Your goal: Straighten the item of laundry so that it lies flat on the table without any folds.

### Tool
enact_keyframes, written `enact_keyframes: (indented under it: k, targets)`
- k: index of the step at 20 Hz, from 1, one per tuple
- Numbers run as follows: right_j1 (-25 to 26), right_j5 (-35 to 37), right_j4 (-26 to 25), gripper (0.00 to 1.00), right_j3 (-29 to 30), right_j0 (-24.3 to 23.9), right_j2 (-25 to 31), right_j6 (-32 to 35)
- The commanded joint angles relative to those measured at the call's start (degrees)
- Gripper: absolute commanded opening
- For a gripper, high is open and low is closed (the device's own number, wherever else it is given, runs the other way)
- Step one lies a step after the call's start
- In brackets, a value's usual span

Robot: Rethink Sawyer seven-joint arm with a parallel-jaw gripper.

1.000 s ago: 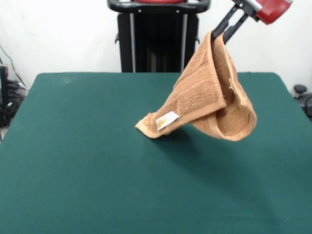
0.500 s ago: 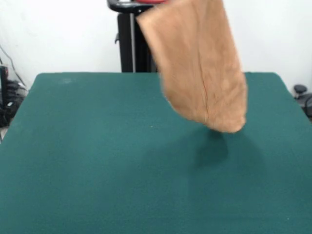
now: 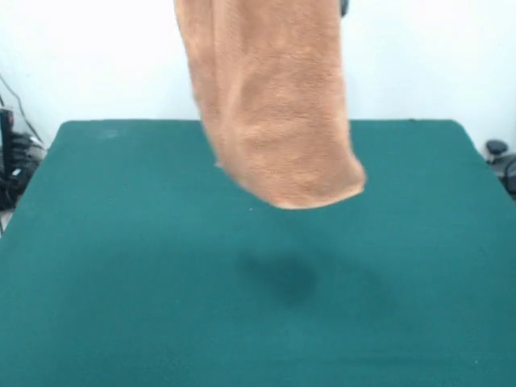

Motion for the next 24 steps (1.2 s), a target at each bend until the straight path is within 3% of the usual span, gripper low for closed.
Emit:
enact_keyframes:
  k: [1, 17, 24]
  targets:
    - [0.4, -0.5, 1.4, 0.0, 9.2, -1.9, 9.8, -22.2]
    - [-0.3, -6.6, 0.4, 0.0, 14.3, -6.4, 14.3, -20.3]
    - [0.2, -12.5, -0.5, 0.0, 17.3, -10.8, 17.1, -22.0]
